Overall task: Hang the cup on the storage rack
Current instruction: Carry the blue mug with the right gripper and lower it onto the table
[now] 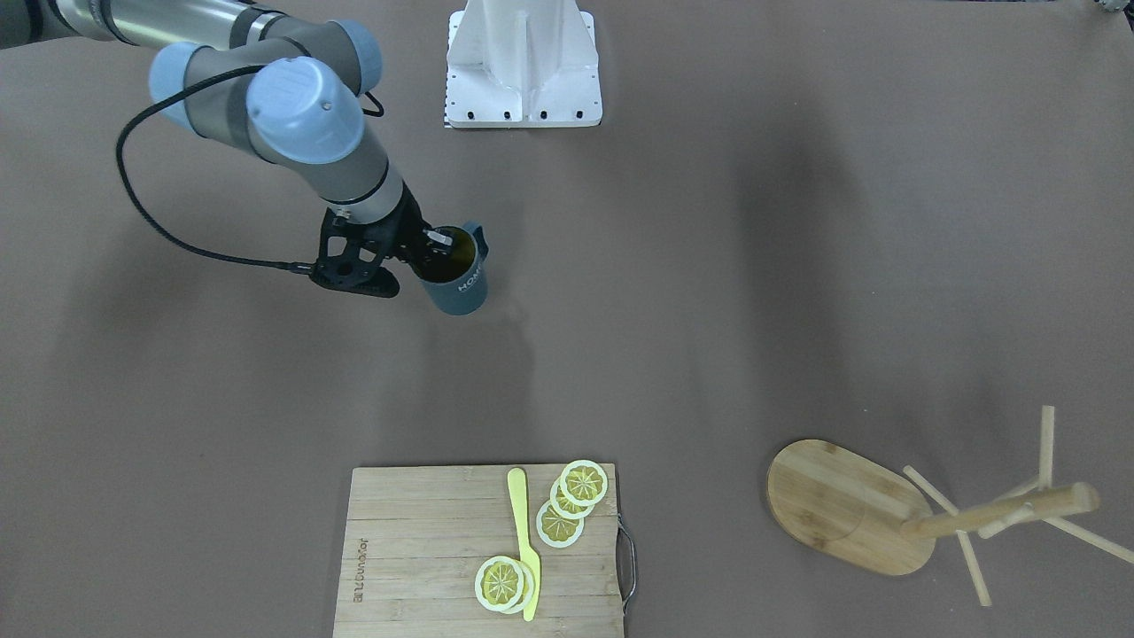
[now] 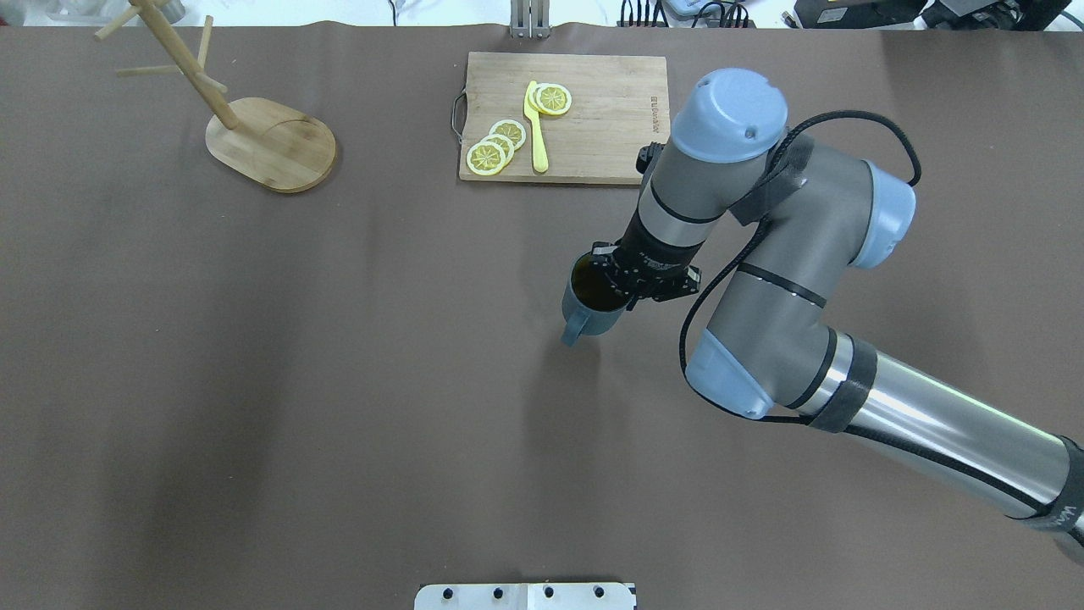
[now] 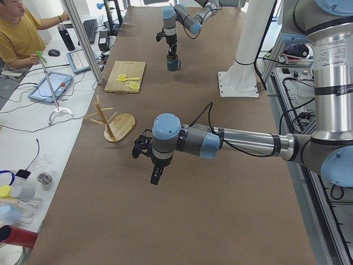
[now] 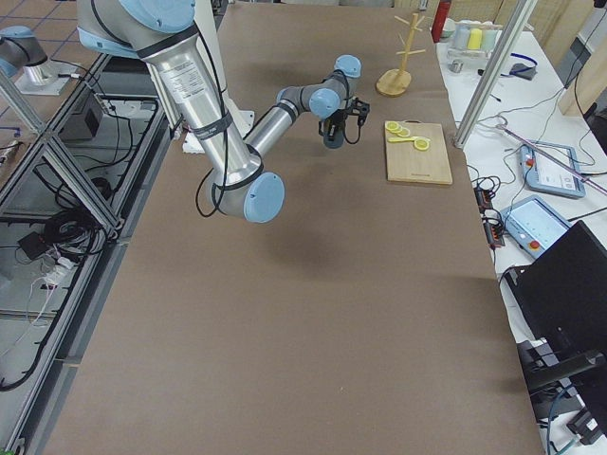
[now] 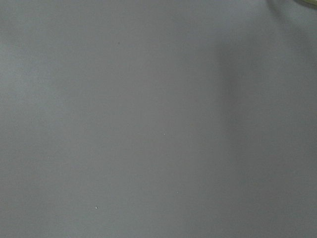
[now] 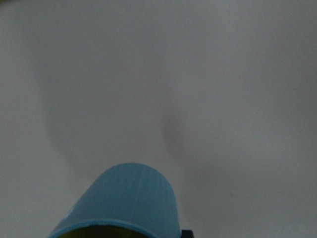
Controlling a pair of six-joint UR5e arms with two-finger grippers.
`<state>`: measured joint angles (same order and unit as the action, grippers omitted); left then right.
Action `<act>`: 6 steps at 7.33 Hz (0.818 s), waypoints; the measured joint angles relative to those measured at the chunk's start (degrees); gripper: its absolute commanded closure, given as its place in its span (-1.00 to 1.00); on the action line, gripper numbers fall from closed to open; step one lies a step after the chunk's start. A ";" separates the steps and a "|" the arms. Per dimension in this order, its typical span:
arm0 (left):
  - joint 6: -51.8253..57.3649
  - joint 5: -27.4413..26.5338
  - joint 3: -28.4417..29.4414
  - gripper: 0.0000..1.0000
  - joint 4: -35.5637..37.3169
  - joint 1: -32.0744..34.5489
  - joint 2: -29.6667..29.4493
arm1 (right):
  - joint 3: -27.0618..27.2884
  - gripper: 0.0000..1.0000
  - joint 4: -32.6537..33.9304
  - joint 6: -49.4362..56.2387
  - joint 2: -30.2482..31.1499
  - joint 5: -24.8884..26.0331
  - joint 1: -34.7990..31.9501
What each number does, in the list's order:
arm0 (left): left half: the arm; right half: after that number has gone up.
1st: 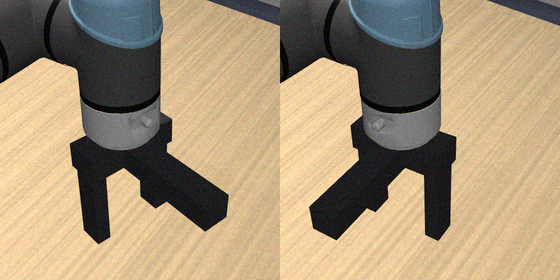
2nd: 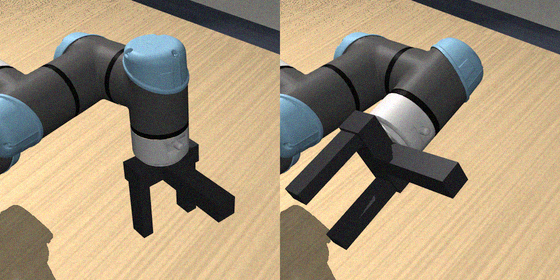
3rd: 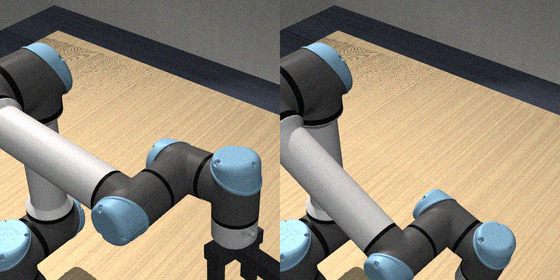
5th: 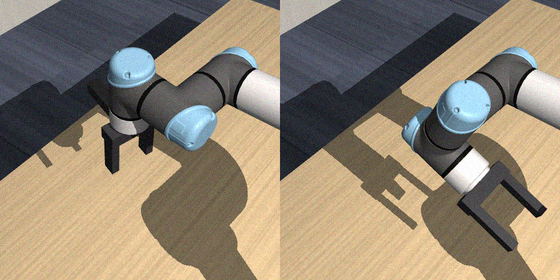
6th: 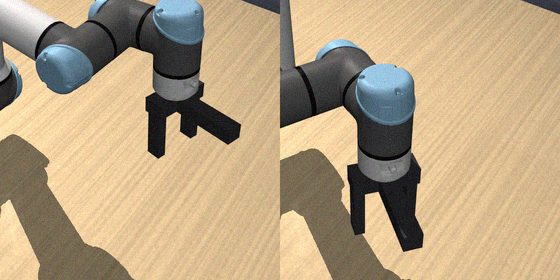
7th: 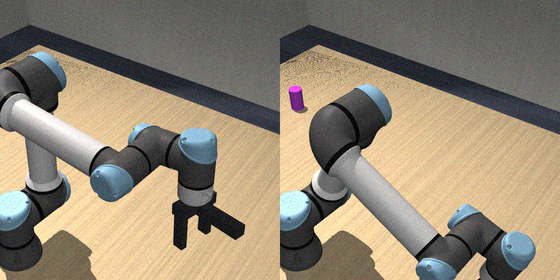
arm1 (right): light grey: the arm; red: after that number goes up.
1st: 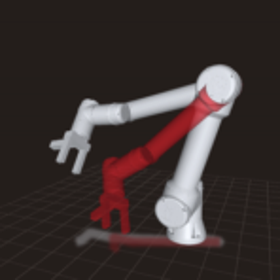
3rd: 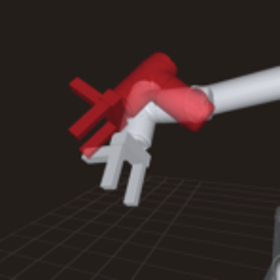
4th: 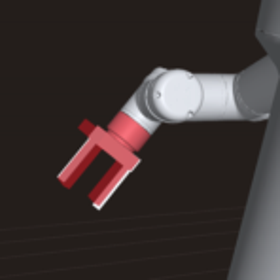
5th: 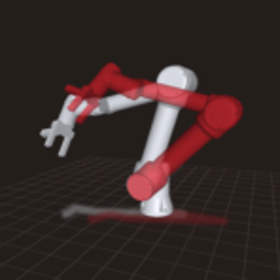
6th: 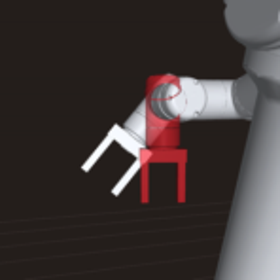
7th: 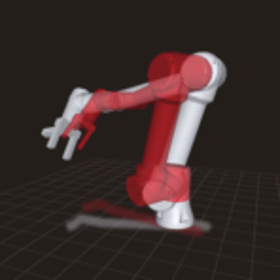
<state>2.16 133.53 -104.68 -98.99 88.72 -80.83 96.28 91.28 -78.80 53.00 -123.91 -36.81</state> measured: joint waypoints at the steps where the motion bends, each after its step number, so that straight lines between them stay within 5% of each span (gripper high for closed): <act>1: -0.03 0.02 0.05 -0.96 -0.55 0.01 0.14 | -0.70 1.00 -0.08 -2.22 -1.32 0.98 1.92; 4: -0.19 0.86 1.29 -0.96 -4.15 -0.24 0.00 | -2.02 1.00 -1.27 -7.97 -2.94 5.22 4.72; 6: -1.56 4.49 1.70 -0.96 -8.08 -0.32 0.65 | -5.22 1.00 -7.79 -16.54 -3.09 7.37 5.79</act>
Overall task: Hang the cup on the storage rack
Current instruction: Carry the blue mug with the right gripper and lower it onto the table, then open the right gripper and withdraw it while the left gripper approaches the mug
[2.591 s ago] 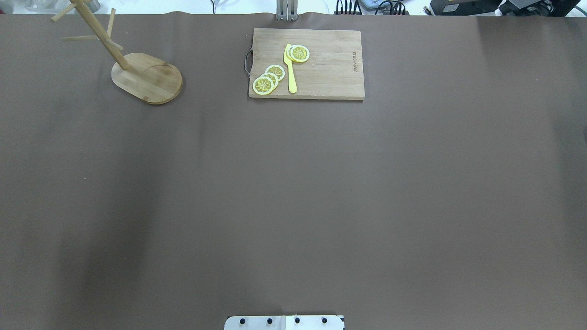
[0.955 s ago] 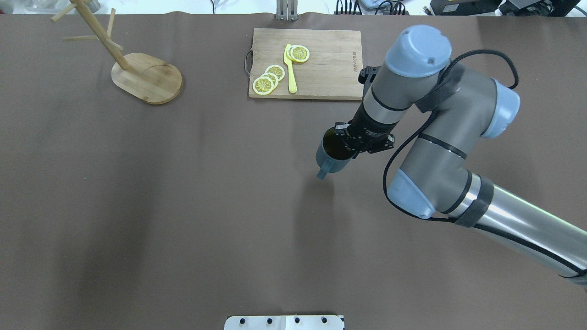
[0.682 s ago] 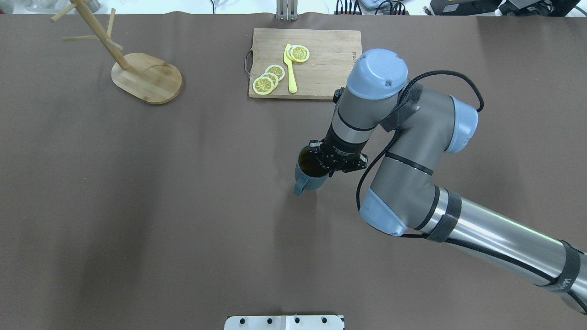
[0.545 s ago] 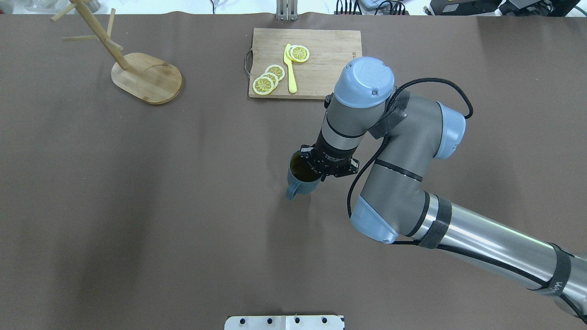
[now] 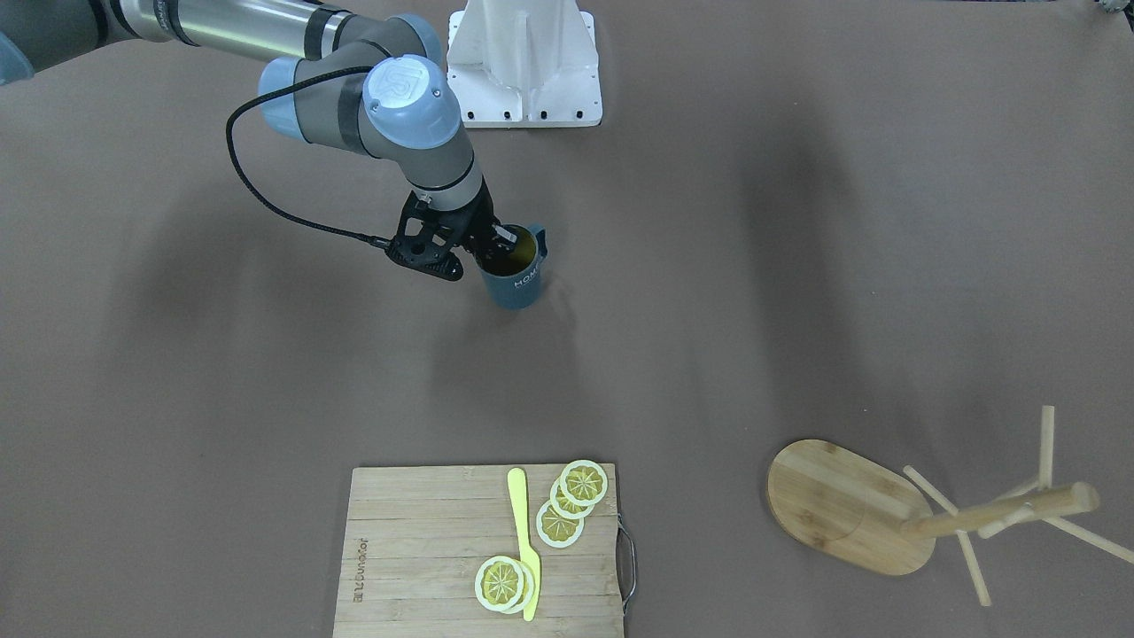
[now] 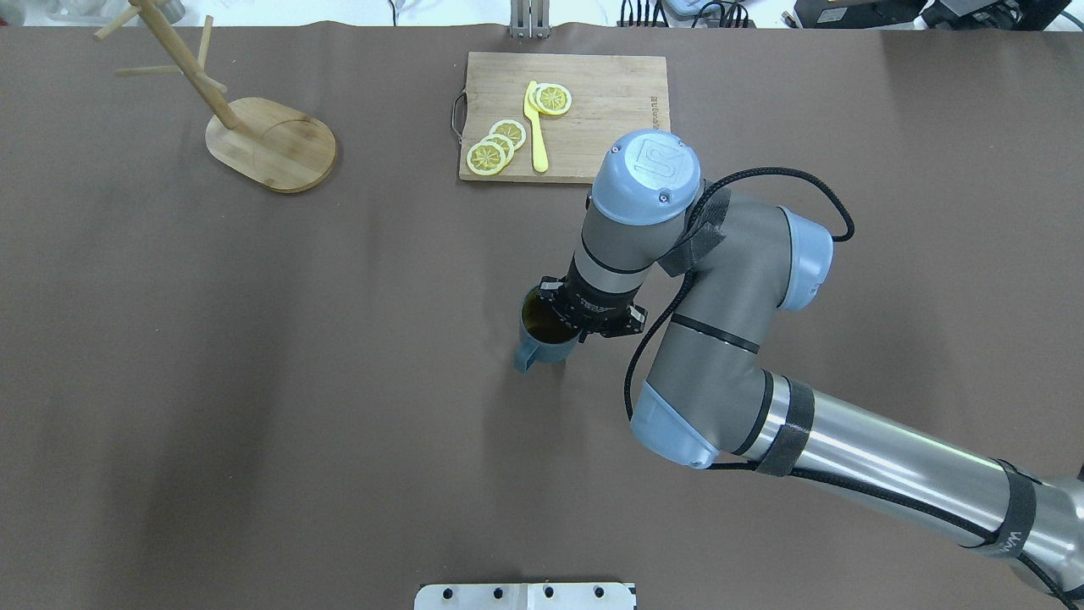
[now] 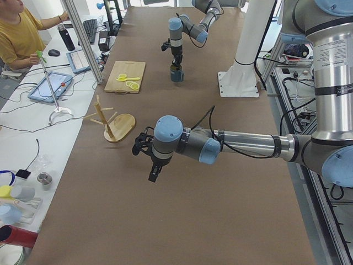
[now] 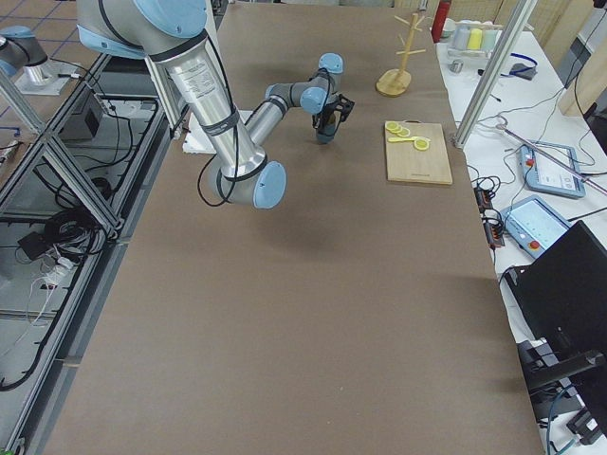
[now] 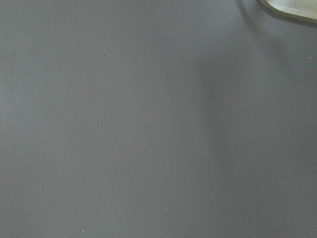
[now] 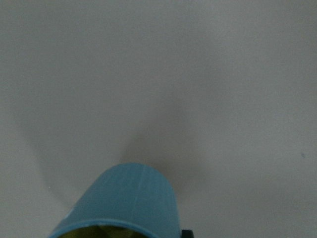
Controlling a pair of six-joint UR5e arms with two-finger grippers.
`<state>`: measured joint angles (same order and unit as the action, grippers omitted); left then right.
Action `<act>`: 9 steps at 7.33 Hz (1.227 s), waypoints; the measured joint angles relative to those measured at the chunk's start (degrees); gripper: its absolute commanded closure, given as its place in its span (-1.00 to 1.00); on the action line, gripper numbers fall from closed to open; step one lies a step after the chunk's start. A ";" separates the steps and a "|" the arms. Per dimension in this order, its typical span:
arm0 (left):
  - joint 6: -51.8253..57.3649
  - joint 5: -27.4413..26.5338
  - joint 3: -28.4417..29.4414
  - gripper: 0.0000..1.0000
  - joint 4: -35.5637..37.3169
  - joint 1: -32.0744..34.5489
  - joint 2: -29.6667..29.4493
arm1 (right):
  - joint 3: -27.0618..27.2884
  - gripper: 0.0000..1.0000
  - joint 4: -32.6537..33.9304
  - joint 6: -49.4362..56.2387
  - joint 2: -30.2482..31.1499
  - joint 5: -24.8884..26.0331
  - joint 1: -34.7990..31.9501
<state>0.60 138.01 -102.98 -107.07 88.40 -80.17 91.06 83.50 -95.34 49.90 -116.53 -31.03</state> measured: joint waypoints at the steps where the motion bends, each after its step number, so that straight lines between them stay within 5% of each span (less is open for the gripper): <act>1: -1.11 0.80 0.06 -0.96 -0.63 -0.03 0.03 | -1.31 -0.41 -2.49 -2.82 -0.13 0.40 0.33; 2: -1.74 1.24 0.06 -0.96 -1.62 -0.11 -0.04 | -1.81 -0.99 -3.62 -4.57 -0.20 0.60 0.55; 5: -12.79 3.50 -0.05 -0.94 -13.50 -4.08 -1.08 | 0.50 -1.00 -3.67 -6.35 -0.15 0.65 -0.02; 9: -30.55 -0.14 -0.03 -0.94 -39.99 -19.20 -7.97 | 13.88 -1.00 -0.54 2.37 11.52 -9.77 -11.98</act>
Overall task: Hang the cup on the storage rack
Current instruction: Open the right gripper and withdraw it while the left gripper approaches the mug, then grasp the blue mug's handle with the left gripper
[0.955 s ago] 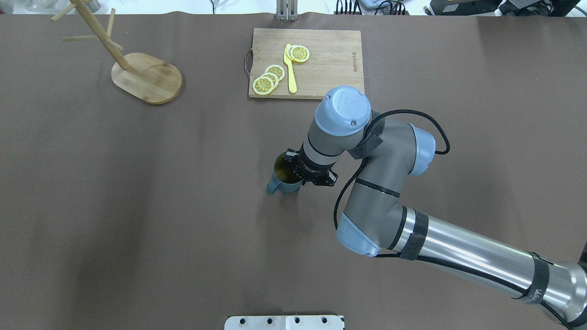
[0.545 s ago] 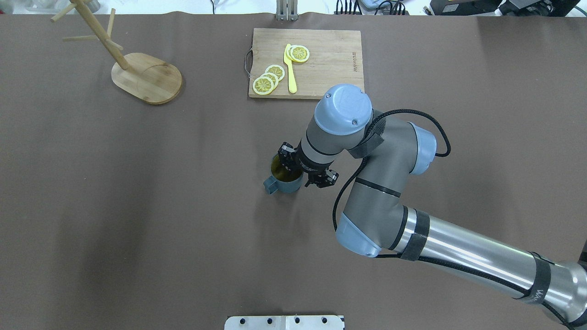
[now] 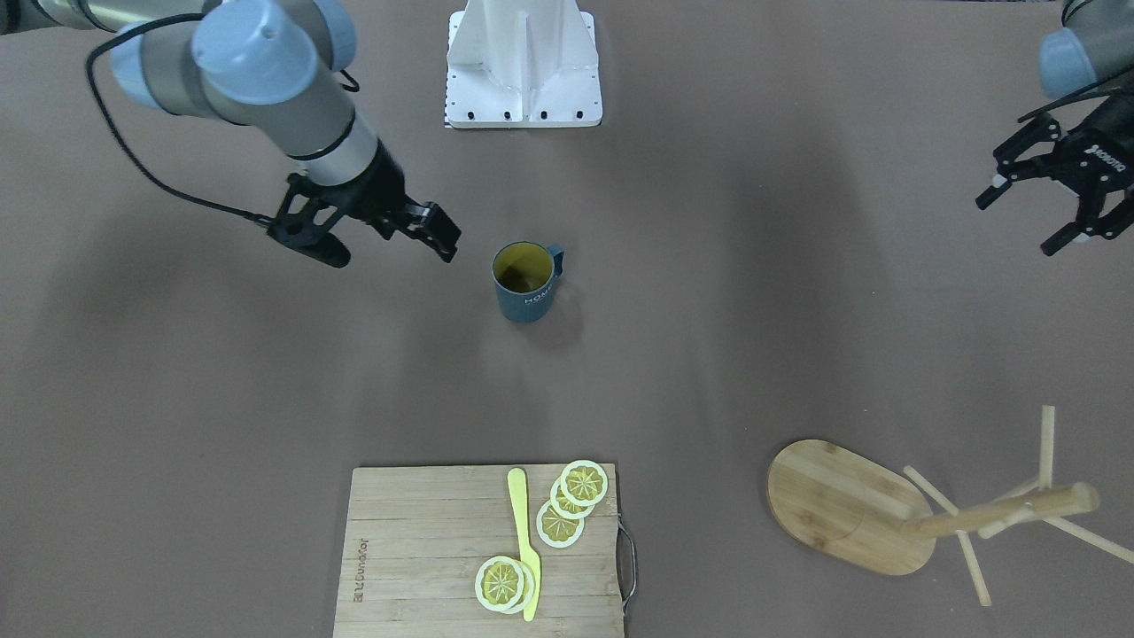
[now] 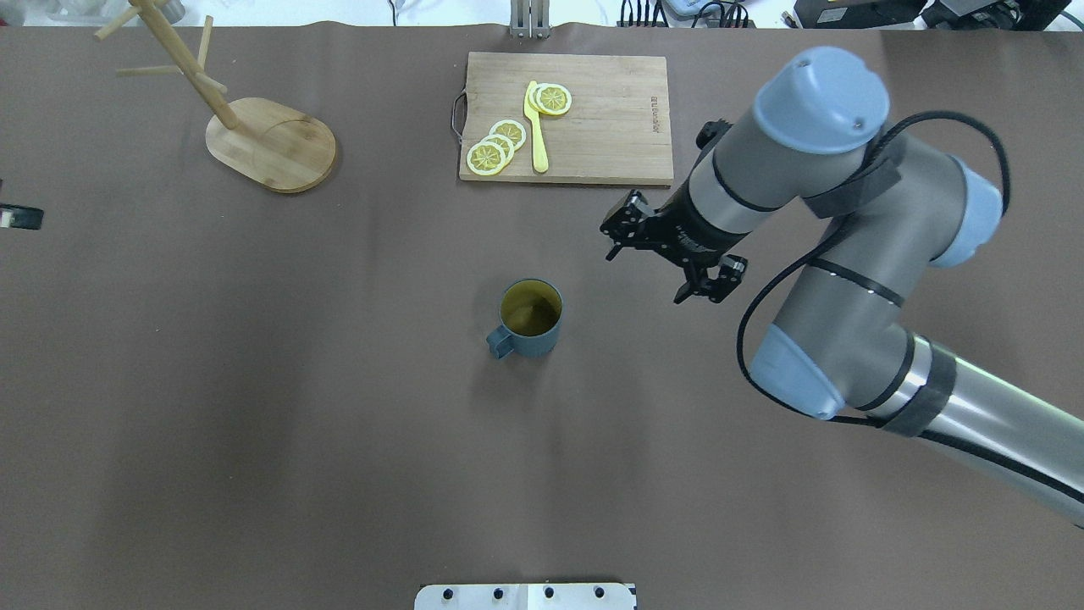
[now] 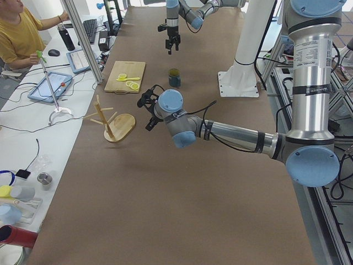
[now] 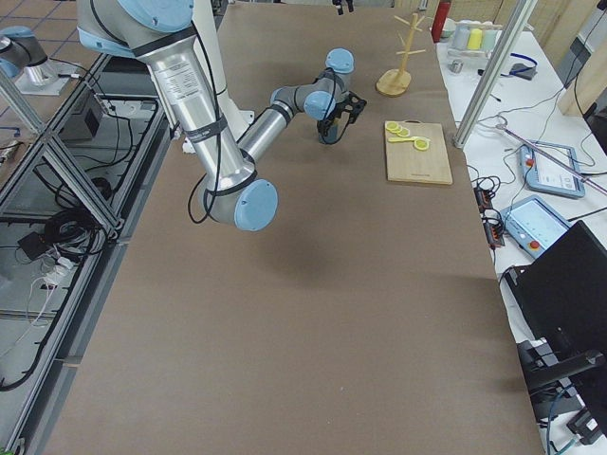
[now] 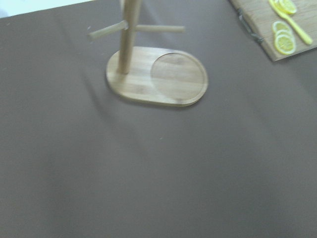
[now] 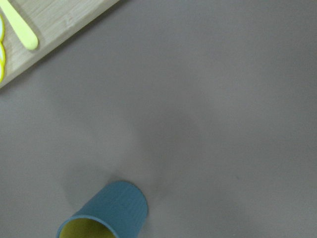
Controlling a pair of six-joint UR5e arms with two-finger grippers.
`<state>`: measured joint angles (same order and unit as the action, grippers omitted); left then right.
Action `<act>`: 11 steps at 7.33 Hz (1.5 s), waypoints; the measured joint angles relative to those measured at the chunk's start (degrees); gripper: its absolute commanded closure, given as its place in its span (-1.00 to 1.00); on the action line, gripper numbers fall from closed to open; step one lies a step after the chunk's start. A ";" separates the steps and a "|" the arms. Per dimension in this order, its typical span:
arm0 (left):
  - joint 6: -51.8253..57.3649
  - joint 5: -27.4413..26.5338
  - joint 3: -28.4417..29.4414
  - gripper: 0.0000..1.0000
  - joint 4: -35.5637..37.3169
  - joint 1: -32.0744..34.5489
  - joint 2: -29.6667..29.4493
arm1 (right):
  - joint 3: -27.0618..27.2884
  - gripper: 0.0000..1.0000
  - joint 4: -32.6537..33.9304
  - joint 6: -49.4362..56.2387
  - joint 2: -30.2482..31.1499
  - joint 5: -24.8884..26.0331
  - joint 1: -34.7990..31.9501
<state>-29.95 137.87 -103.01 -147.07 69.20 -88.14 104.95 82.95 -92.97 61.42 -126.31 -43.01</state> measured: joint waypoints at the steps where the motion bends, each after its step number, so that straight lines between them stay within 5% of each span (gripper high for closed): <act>1: -1.02 -4.49 -0.14 -0.93 -2.19 -5.62 -3.17 | 0.56 -1.00 0.09 6.04 3.52 -1.43 -3.15; 2: -2.01 -10.88 -0.58 -0.79 -3.17 -12.06 -6.13 | 0.50 -1.00 0.15 12.62 6.76 -2.05 -5.94; 7: -3.11 -50.00 0.61 -0.79 -5.22 -46.33 -19.70 | -4.32 -1.00 0.76 36.22 14.29 -3.00 -15.75; 11: -0.76 -60.67 12.60 -0.79 -15.84 -51.69 -24.74 | -10.70 -1.00 0.74 56.63 18.17 -3.27 -24.77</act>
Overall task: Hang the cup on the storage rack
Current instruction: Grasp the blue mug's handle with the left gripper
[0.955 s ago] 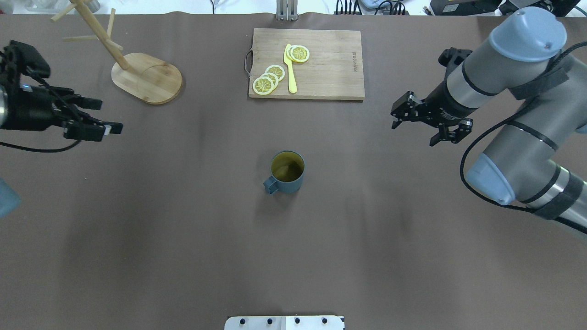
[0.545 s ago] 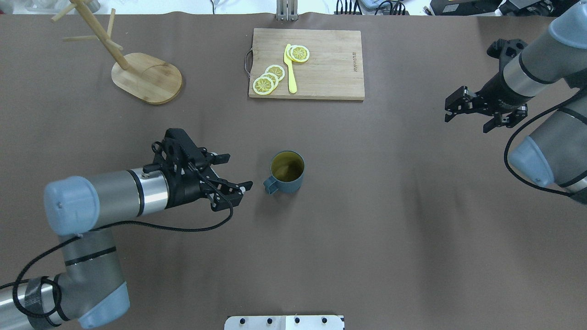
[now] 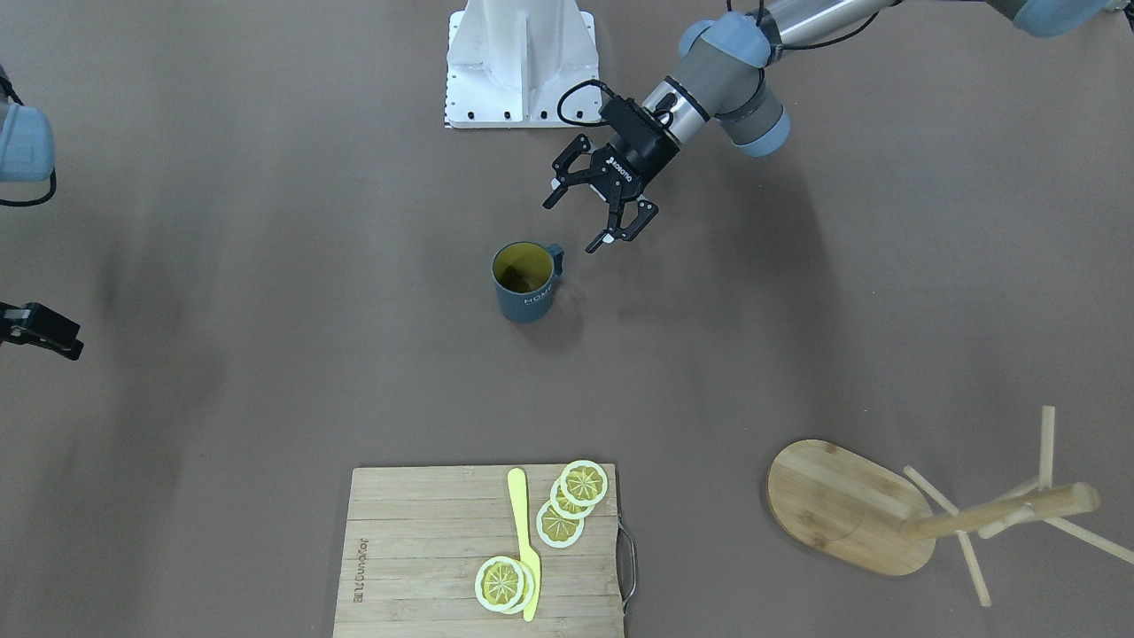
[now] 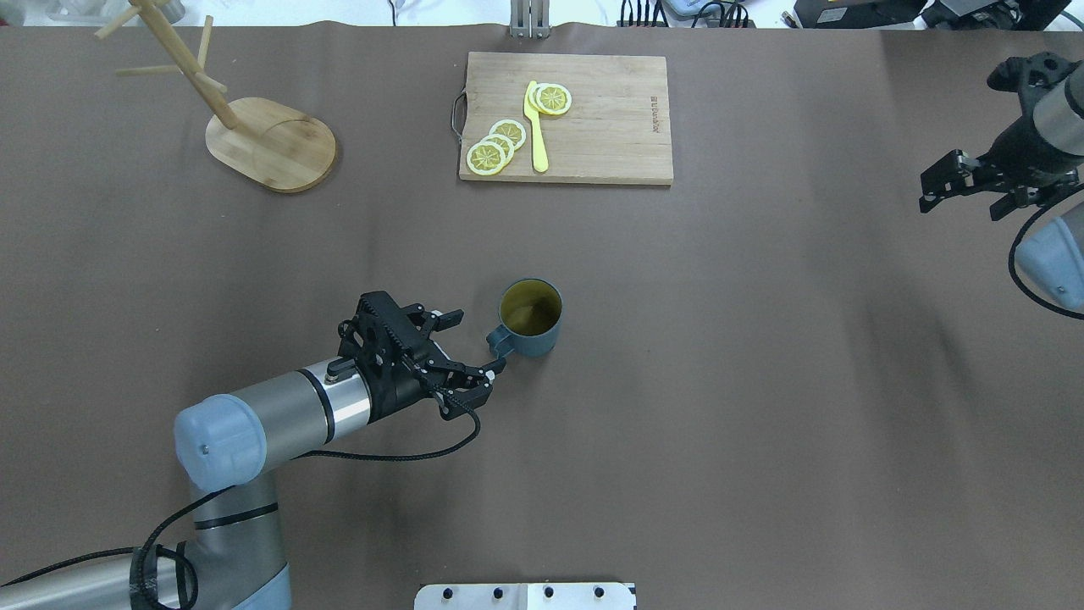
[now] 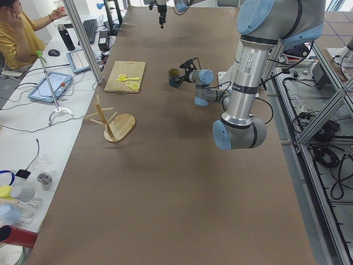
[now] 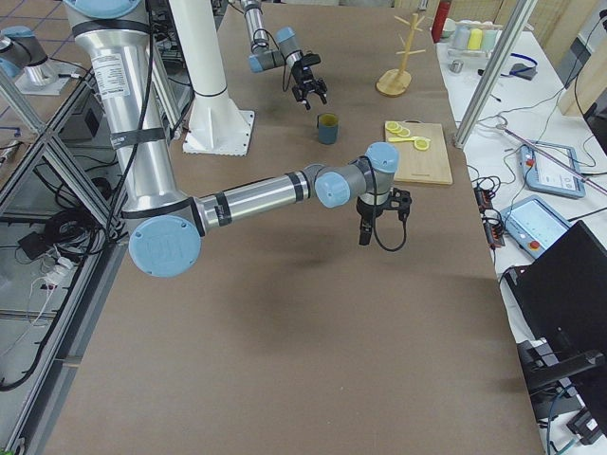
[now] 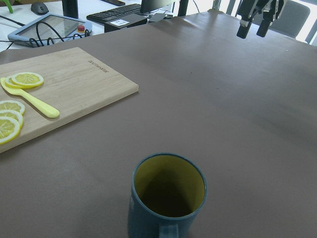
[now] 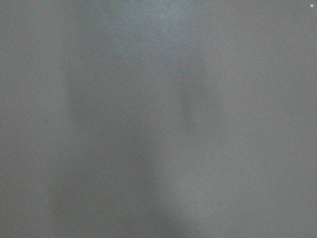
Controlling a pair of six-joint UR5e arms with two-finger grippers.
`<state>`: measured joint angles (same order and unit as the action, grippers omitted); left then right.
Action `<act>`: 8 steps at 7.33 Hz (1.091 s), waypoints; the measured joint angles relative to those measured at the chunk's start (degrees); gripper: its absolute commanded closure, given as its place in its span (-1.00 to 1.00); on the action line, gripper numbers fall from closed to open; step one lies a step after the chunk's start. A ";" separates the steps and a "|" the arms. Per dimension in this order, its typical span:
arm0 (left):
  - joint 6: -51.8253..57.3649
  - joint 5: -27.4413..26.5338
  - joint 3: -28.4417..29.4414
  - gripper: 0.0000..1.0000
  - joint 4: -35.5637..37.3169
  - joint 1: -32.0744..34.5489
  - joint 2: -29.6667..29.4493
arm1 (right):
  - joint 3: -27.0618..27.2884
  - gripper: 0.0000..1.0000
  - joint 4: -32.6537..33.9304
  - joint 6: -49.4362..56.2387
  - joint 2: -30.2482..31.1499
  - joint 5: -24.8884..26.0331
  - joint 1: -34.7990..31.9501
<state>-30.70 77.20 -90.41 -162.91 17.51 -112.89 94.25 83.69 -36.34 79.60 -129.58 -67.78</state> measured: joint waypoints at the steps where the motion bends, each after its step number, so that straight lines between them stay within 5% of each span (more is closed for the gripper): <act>1: 0.36 -0.72 2.44 -0.76 -1.91 -0.19 -1.02 | -0.67 -1.00 0.02 3.56 1.02 -0.42 -1.89; 8: 0.56 -2.51 5.88 -0.38 -3.48 -0.39 -2.00 | -1.78 -1.00 -0.48 8.30 3.12 -0.93 -3.93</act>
<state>-30.15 74.69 -84.54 -166.39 17.11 -114.89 92.46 83.21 -28.04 82.71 -130.52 -71.70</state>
